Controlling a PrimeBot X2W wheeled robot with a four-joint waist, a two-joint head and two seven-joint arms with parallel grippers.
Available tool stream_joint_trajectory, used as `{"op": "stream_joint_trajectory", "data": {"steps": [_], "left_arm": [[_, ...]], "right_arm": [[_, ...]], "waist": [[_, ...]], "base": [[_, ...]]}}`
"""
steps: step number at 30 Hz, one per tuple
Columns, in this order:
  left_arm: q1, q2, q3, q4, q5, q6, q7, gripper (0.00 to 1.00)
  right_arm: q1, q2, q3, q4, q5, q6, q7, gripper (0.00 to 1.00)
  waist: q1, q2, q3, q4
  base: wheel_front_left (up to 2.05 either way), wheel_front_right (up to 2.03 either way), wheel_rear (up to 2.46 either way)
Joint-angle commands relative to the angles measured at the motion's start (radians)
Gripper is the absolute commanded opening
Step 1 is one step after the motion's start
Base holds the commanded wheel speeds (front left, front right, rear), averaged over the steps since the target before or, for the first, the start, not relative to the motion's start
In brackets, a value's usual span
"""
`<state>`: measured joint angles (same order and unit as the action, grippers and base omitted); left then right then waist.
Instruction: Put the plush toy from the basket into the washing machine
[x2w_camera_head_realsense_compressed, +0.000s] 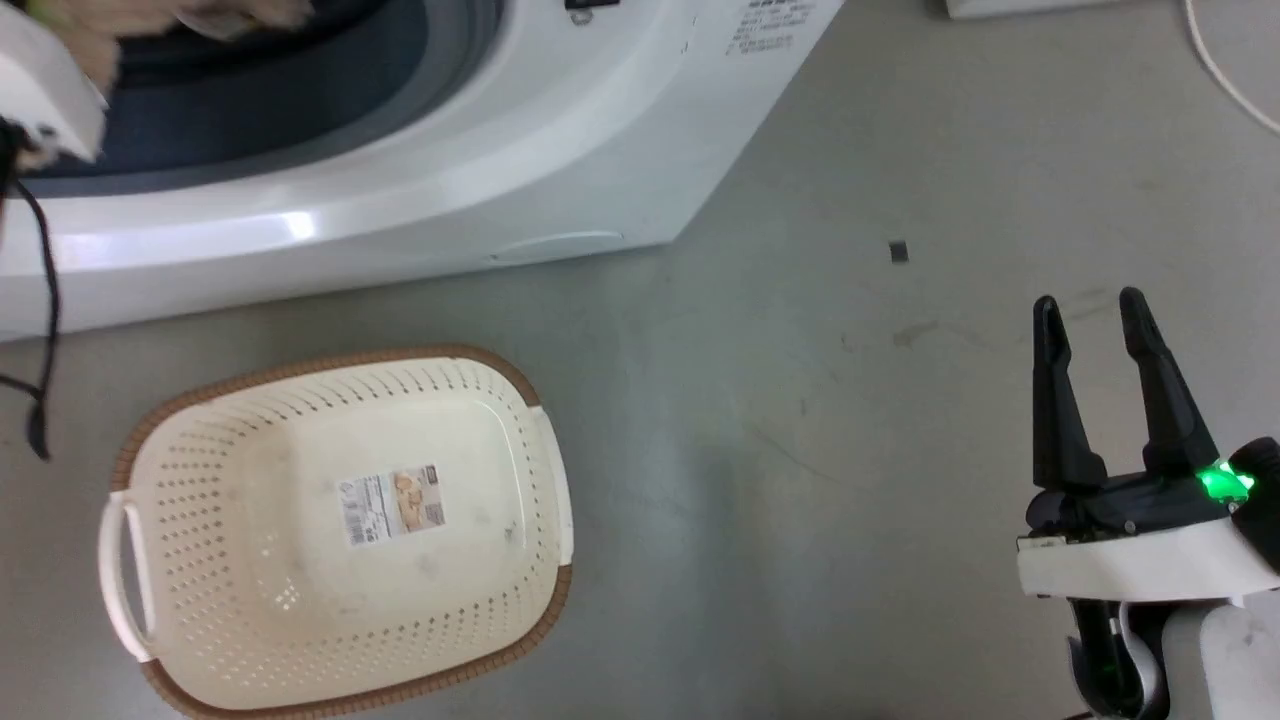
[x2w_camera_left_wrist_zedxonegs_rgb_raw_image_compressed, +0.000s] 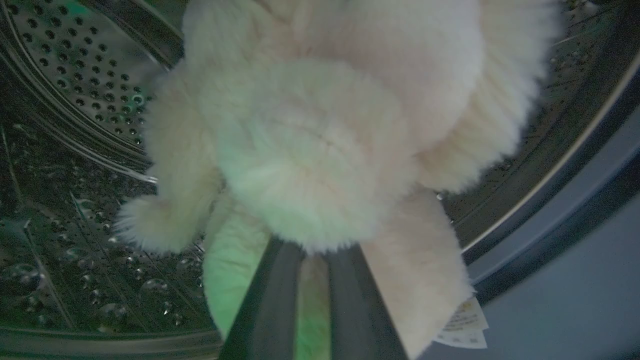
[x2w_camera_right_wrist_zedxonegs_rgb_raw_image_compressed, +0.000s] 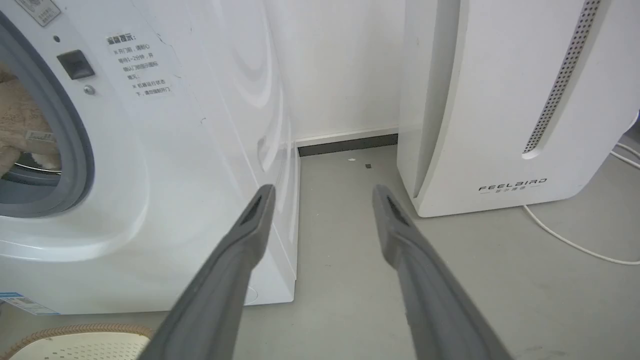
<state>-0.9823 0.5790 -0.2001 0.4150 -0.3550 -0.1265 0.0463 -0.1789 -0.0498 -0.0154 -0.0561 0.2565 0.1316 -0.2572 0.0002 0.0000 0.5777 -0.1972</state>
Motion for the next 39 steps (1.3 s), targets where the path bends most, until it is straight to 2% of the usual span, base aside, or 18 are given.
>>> {"op": "stream_joint_trajectory", "data": {"steps": [1, 10, 14, 21, 26, 29, 30, 31, 39], "left_arm": [[-0.080, 0.024, -0.035, 0.038, -0.020, -0.004, 0.019, 0.00], [-0.353, 0.112, -0.294, 0.185, -0.100, -0.004, 0.097, 0.00], [-0.427, 0.128, -0.387, 0.241, -0.187, -0.004, 0.141, 0.00], [-0.469, 0.144, -0.520, 0.301, -0.378, -0.004, 0.297, 0.00], [-0.458, 0.158, -0.583, 0.306, -0.461, -0.004, 0.348, 0.00], [-0.453, 0.167, -0.615, 0.302, -0.503, -0.004, 0.331, 0.00], [-0.452, 0.169, -0.621, 0.305, -0.511, -0.004, 0.314, 0.42], [-0.451, 0.170, -0.628, 0.310, -0.515, -0.004, 0.295, 1.00], [-0.392, 0.131, -0.674, 0.364, -0.561, -0.004, 0.152, 1.00]], "right_arm": [[-0.024, 0.000, 0.003, -0.010, 0.005, -0.001, -0.005, 1.00], [-0.056, 0.000, -0.006, -0.030, 0.016, -0.001, -0.005, 1.00], [-0.055, 0.000, 0.001, -0.035, 0.018, -0.001, -0.005, 1.00], [-0.054, 0.000, 0.012, -0.039, 0.022, -0.001, -0.005, 1.00], [-0.056, 0.000, 0.010, -0.037, 0.020, -0.001, -0.005, 1.00], [-0.062, 0.000, 0.007, -0.035, 0.015, -0.001, -0.005, 1.00], [-0.063, 0.000, 0.006, -0.034, 0.013, -0.001, -0.005, 1.00], [-0.065, 0.000, 0.005, -0.033, 0.010, -0.001, -0.005, 1.00], [-0.055, 0.000, -0.010, -0.013, -0.012, -0.001, -0.005, 1.00]], "waist": [[-0.0002, 0.0000, 0.070, -0.028], [-0.0002, 0.0000, 0.170, -0.050], [-0.0002, 0.0000, 0.192, -0.057], [-0.0002, 0.0000, 0.209, -0.061], [-0.0002, 0.0000, 0.209, -0.054], [-0.0002, 0.0000, 0.204, -0.046], [-0.0002, 0.0000, 0.200, -0.043], [-0.0002, 0.0000, 0.194, -0.040], [-0.0002, 0.0000, 0.090, -0.004]], "base": [[0.00, 0.00, 0.00], [0.00, 0.00, 0.00], [0.00, 0.00, 0.00], [0.00, 0.00, 0.00], [0.00, 0.00, 0.00], [0.00, 0.00, 0.00], [0.00, 0.00, 0.00], [0.00, 0.00, 0.00], [0.00, 0.00, 0.00]]}}
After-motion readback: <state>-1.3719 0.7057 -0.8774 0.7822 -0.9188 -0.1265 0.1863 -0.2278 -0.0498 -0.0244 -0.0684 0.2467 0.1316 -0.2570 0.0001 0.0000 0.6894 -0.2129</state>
